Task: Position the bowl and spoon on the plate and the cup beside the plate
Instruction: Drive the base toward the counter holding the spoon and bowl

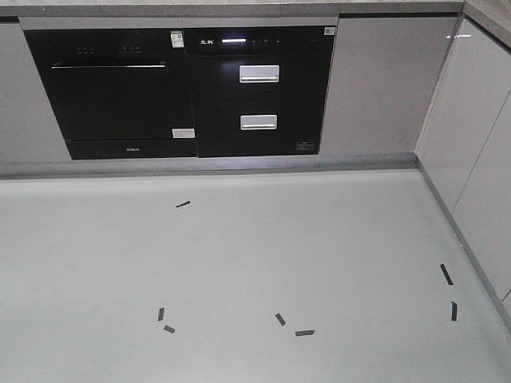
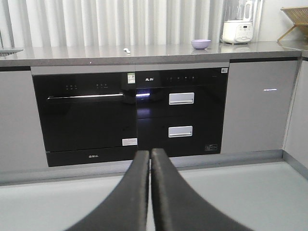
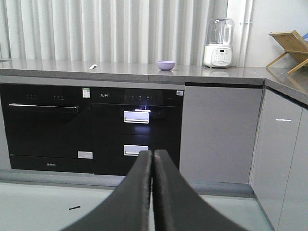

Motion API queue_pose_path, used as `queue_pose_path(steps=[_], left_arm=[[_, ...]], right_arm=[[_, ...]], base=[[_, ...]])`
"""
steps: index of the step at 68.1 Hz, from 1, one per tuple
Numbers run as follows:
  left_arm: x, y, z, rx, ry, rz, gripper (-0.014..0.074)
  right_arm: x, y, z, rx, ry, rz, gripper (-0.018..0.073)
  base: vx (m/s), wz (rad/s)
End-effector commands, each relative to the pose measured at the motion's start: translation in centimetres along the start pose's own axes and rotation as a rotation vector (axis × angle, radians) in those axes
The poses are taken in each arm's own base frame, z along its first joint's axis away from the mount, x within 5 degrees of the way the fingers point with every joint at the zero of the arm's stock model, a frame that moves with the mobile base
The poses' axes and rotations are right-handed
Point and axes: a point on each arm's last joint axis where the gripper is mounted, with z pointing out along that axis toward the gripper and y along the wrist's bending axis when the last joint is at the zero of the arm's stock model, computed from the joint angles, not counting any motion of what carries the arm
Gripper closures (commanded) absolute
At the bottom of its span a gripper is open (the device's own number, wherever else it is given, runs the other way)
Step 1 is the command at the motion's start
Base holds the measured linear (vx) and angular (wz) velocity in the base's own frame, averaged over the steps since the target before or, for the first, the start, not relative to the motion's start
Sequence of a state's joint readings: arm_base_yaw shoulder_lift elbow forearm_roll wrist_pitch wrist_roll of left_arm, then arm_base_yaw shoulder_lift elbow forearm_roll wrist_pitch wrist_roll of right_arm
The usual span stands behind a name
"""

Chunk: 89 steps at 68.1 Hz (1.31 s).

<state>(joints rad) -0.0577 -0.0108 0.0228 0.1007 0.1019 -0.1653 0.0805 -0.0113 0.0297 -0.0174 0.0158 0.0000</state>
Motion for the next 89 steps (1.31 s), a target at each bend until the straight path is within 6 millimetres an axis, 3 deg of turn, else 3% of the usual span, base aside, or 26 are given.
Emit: queue_pose_path(steps=[1, 89], left_arm=[[-1.42, -0.19, -0.26, 0.021, -0.113, -0.006, 0.0603], [-1.42, -0.20, -0.26, 0.023, -0.113, -0.006, 0.0603]], right_arm=[[-0.49, -0.03, -0.07, 0.007, -0.080, -0.001, 0.0562], [-0.49, -0.03, -0.07, 0.007, -0.080, -0.001, 0.0562]], base=[[0.00, 0.00], [0.04, 0.01]])
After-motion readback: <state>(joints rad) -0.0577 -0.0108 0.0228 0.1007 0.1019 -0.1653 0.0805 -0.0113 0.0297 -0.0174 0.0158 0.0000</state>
